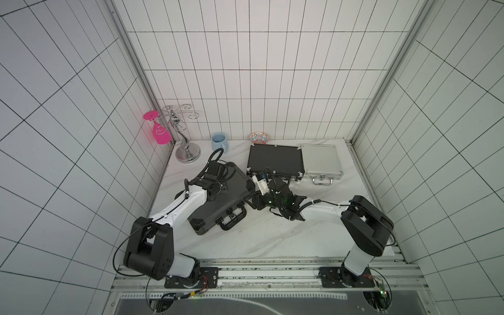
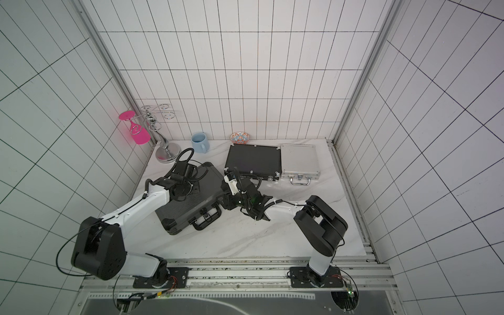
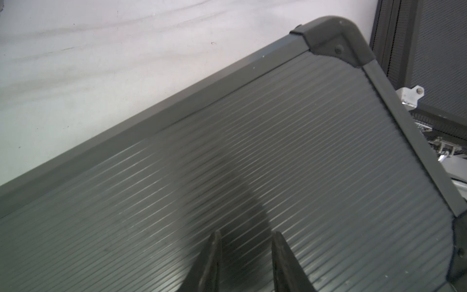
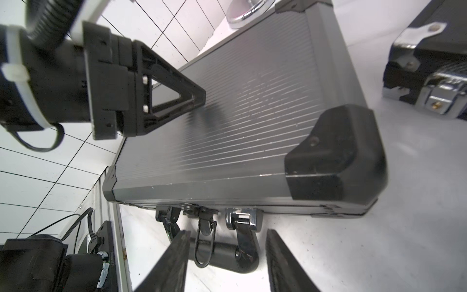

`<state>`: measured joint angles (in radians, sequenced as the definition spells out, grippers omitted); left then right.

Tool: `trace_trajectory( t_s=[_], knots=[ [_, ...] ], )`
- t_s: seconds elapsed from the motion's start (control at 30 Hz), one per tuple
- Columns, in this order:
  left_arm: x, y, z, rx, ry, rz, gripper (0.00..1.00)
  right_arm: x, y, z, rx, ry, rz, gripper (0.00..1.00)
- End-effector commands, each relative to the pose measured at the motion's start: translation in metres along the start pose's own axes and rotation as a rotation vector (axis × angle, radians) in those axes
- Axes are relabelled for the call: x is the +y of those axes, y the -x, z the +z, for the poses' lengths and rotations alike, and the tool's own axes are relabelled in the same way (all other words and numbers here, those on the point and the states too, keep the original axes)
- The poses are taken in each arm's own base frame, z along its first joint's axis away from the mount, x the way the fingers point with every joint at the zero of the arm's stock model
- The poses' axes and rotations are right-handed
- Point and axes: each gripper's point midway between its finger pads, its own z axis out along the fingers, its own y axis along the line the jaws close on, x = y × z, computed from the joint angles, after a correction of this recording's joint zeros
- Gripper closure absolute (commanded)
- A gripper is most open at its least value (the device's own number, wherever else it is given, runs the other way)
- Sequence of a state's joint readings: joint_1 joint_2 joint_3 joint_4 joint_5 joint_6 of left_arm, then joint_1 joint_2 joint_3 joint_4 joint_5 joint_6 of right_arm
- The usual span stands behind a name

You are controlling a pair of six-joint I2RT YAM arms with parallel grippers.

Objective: Close the poker set cases
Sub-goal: Adjust the poker set case at the center of the board.

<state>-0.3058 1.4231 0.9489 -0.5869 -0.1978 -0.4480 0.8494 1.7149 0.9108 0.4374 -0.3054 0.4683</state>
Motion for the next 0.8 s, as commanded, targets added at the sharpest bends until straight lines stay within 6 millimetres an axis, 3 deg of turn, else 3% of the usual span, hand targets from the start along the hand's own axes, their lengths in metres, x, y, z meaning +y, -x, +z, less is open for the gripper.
trace_trajectory(
  t_s=[0.0, 0.13, 0.3, 0.47, 0.67, 0.77],
  knots=[
    [0.043, -0.083, 0.023, 0.279, 0.15, 0.036, 0.65, 0.011, 0.043, 0.008, -0.052, -0.018, -0.082, 0.48],
    [0.037, -0.083, 0.022, 0.282, 0.121, 0.021, 0.65, 0.011, 0.057, 0.03, -0.057, -0.014, -0.115, 0.48],
    [0.035, -0.082, 0.023, 0.289, 0.115, 0.021, 0.65, 0.003, 0.056, 0.053, -0.029, -0.021, -0.125, 0.48],
    [0.032, -0.073, 0.017, 0.271, 0.102, 0.023, 0.65, -0.025, 0.015, 0.065, 0.072, -0.05, -0.062, 0.51],
    [0.009, -0.024, -0.018, 0.138, 0.075, 0.053, 0.55, -0.044, -0.02, 0.055, 0.105, -0.079, 0.012, 0.53],
    [-0.001, -0.013, -0.027, 0.116, 0.044, 0.047, 0.55, -0.048, -0.028, 0.053, 0.117, -0.09, 0.024, 0.54]
  ],
)
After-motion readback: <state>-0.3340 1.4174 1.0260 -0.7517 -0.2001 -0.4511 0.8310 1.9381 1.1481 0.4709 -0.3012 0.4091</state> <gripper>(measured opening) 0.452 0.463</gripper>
